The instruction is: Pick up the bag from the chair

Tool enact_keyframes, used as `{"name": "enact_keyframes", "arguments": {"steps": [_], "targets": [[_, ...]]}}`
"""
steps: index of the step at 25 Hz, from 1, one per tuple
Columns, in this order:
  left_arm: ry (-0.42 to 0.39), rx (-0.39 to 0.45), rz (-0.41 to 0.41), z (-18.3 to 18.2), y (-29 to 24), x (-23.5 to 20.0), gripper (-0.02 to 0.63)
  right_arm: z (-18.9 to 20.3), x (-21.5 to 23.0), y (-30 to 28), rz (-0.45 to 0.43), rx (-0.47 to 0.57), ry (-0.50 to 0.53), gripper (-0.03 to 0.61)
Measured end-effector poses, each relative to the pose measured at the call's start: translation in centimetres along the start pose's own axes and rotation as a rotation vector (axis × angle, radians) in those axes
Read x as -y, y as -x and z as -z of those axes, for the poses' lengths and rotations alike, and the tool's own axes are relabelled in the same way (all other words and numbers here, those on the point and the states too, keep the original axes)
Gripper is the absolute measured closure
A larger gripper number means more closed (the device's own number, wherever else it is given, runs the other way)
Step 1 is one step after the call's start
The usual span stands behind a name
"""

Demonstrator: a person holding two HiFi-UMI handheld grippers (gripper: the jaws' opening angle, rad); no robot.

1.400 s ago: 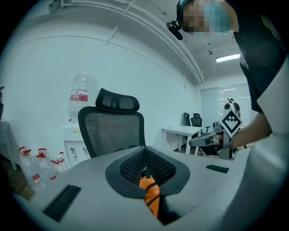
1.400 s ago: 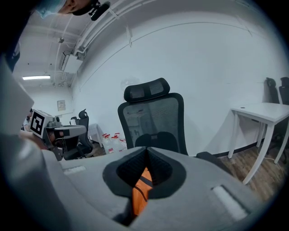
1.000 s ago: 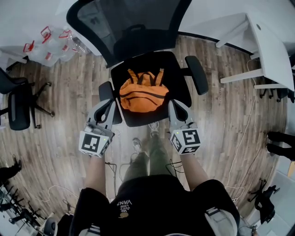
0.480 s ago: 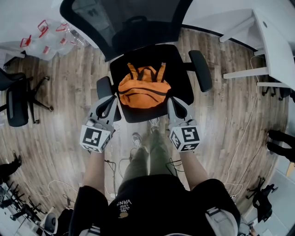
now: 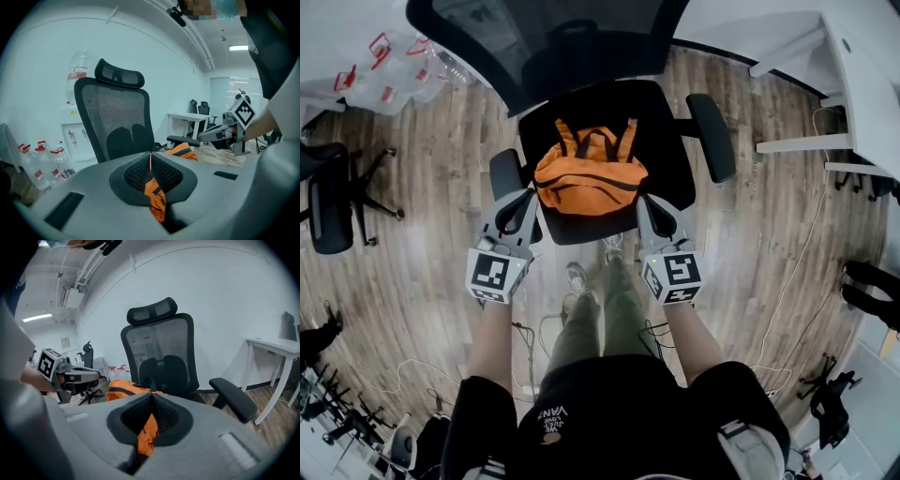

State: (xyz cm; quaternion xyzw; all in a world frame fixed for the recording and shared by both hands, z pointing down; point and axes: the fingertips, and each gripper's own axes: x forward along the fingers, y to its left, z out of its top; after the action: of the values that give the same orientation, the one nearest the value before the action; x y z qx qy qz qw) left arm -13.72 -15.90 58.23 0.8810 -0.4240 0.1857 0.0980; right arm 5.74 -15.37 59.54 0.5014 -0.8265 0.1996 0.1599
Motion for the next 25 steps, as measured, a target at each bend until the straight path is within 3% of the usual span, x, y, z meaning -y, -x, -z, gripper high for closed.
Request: {"name": "enact_keyframes", "arguments": {"steps": [24,25], "targets": [[0.075,-0.122,-0.052,6.1,-1.8,-0.8,0.603,4.7,0.1,-2.2,-0.031,-0.058,-0.050,0.578],[0.080,-0.127,-0.055,6.4,-1.8,-0.9,0.603,5.1,0.1,-2.3,-0.033,-0.068,-0.059,0.550]]}}
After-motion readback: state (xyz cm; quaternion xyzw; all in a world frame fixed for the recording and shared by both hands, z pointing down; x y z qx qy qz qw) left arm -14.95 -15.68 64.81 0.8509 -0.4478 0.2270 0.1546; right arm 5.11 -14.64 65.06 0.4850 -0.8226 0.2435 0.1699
